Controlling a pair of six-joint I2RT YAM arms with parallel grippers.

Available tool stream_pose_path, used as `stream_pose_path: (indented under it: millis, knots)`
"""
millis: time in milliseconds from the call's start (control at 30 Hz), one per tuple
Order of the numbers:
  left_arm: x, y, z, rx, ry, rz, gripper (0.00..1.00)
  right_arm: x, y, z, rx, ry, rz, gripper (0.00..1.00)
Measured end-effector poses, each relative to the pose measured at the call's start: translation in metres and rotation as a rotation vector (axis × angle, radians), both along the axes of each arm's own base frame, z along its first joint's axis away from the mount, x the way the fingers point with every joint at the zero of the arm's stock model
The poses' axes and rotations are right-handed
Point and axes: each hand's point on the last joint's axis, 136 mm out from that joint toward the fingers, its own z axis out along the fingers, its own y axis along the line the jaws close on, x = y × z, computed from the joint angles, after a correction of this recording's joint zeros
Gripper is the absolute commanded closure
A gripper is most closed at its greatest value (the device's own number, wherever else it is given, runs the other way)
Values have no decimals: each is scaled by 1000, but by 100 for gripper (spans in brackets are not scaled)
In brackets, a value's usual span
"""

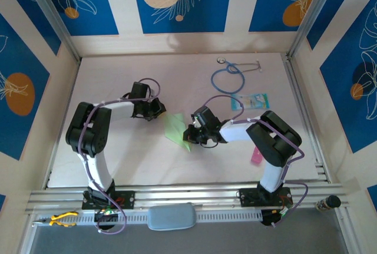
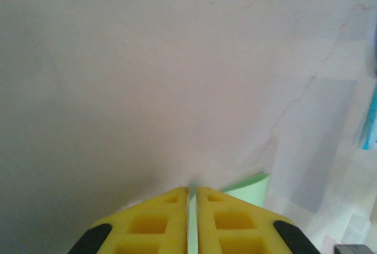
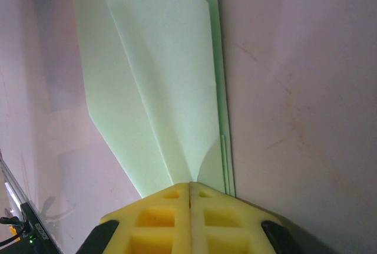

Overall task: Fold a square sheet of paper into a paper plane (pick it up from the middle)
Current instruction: Fourth fold the wing at the center of the table.

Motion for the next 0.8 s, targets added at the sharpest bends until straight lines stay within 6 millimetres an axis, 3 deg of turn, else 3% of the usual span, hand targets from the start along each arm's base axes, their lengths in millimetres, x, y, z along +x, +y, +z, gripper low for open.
stream_pose_path:
  millis: [133, 233, 400, 600, 800]
  knots:
    - [-2, -10, 27, -53, -69, -33, 89, 0, 0, 0, -1, 1, 0, 100]
    - [-7, -24, 32, -105, -95, -80, 90, 0, 0, 0, -1, 1, 0, 100]
    - [-24, -40, 10, -136, -42, -136, 90, 0, 0, 0, -1, 1, 0, 100]
    - [-29, -34, -23, -96, 36, -120, 90, 0, 0, 0, -2, 2, 0, 100]
    - [-22, -26, -22, -76, 41, -104, 89, 0, 0, -1, -1, 3, 1, 100]
